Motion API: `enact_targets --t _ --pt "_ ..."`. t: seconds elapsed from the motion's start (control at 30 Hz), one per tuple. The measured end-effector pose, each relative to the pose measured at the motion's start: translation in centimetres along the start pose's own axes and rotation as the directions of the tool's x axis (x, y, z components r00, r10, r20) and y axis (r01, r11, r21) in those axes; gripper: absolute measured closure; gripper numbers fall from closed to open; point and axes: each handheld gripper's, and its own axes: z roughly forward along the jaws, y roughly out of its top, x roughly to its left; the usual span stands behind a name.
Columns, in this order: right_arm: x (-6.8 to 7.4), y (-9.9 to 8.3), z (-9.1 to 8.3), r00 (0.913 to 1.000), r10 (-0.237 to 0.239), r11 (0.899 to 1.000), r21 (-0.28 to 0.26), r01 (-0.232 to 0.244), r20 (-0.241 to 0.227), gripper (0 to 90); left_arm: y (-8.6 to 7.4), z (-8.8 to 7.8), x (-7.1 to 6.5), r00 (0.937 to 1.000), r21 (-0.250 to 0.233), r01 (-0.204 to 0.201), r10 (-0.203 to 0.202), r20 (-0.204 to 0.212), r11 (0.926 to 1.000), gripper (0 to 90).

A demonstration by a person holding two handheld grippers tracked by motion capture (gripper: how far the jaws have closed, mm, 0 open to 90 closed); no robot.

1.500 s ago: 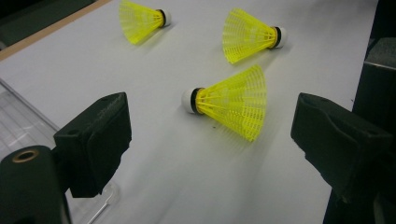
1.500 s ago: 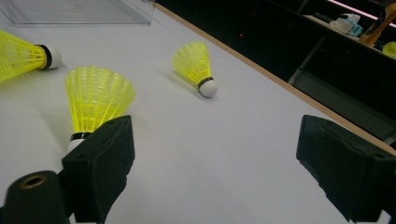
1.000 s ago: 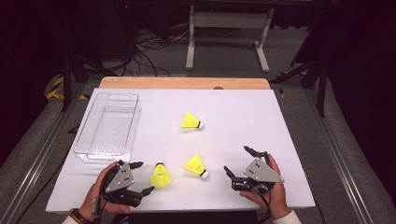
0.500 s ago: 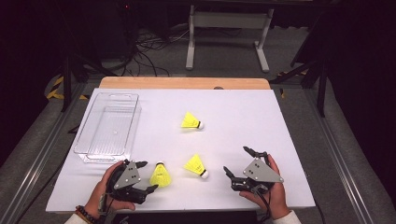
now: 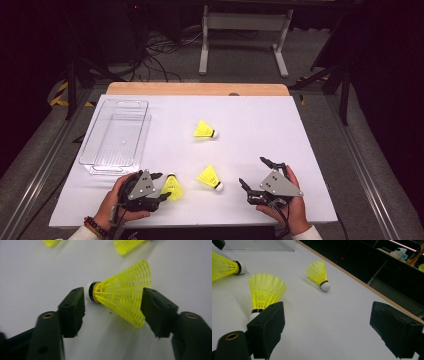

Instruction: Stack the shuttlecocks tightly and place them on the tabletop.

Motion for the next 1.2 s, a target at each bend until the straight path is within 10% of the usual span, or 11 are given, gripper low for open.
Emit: enact_targets --t 0.6,1.2 --pt "0.0 -0.1 0.1 0.9999 -0.012 1.0 0.015 0.012 0.004 14.5 1.0 -0.4 0.4 0.996 0.022 -0.066 0.068 -0.059 0.9976 88.9" --pt "0.0 -0.2 0.3 0.9999 -0.015 0.999 0.029 0.015 0.0 14.4 1.4 -2.1 2.5 0.9939 0.177 0.07 -0.053 -0.097 0.9817 88.6"
